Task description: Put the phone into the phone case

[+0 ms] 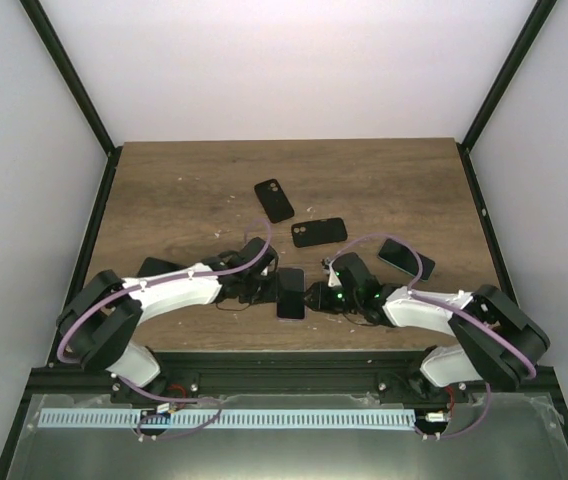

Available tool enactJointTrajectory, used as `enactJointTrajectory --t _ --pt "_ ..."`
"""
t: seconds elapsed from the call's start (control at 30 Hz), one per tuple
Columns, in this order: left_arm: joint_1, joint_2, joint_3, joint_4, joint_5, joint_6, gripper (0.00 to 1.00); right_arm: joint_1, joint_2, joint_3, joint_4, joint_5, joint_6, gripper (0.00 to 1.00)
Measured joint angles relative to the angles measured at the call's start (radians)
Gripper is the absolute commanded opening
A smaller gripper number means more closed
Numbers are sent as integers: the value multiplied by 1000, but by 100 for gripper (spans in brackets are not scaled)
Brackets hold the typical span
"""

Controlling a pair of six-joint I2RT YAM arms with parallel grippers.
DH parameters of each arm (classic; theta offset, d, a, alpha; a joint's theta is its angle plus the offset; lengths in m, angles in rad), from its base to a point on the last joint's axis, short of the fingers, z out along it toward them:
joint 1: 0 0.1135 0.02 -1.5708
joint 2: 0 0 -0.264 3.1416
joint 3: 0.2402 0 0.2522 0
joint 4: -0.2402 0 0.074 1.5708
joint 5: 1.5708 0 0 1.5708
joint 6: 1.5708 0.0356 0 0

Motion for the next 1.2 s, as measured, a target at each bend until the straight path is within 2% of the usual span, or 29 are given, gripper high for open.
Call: enactJointTrajectory --t 0.13,0.4,0.77,0.93,1.0,1.1,1.2 --pt "3 -52 -1 -3 -3 0 35 2 -22 0 -13 -28 0 29" --pt "3 -53 -55 5 21 0 33 53 -3 0 -52 -43 7 29" --pt "-10 -4 -70 31 42 -6 20 107 64 48 -76 16 31 12" --pt "-9 -7 -70 29 39 -24 18 107 63 48 -77 37 38 8" --pt "-9 -10 -70 28 38 -28 18 107 61 47 -76 46 37 7" --pt "-8 -16 -75 32 37 -38 25 107 61 47 -69 60 37 6" --pt "-6 -18 -86 50 42 -51 30 108 56 47 -58 82 35 16"
